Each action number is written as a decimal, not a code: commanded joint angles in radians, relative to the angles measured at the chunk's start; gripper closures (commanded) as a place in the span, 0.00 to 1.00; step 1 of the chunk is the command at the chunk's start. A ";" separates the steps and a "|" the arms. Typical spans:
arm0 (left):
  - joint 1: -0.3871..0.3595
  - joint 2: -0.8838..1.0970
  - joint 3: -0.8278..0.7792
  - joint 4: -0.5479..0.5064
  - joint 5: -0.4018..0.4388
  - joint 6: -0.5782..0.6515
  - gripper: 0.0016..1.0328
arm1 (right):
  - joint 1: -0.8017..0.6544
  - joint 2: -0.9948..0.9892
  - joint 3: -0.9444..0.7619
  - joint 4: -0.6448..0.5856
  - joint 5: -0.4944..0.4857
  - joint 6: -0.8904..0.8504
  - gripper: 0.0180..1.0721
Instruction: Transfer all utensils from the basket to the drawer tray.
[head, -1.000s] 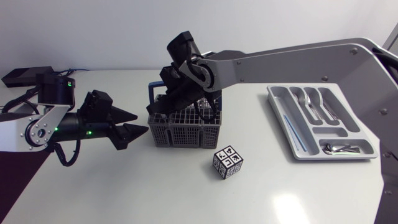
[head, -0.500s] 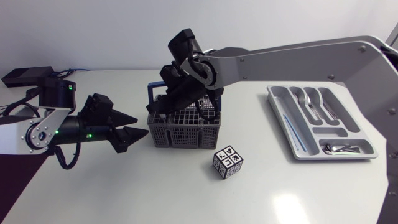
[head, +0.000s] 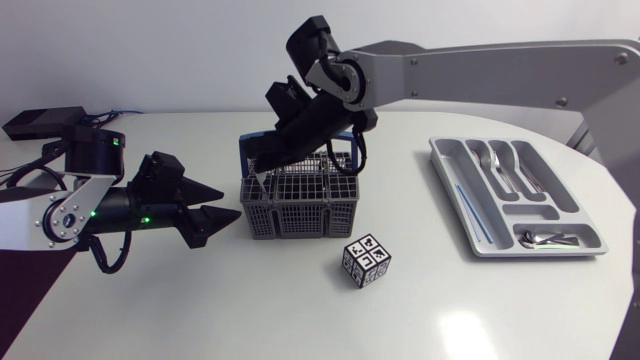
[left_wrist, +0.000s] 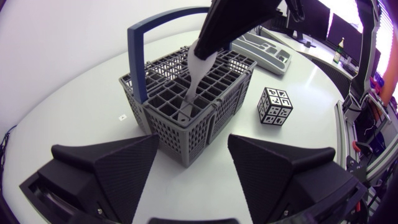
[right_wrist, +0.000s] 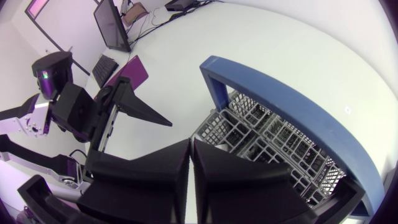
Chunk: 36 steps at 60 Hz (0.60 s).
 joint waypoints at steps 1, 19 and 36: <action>-0.008 -0.015 -0.025 0.001 0.016 0.019 0.25 | -0.026 0.039 0.046 -0.020 -0.042 0.042 0.93; -0.011 -0.023 -0.025 -0.005 0.014 0.021 0.25 | -0.035 0.086 0.124 -0.105 -0.103 0.045 0.93; -0.016 -0.032 -0.024 -0.017 0.014 0.024 0.25 | -0.039 0.076 0.144 -0.145 -0.101 0.018 0.93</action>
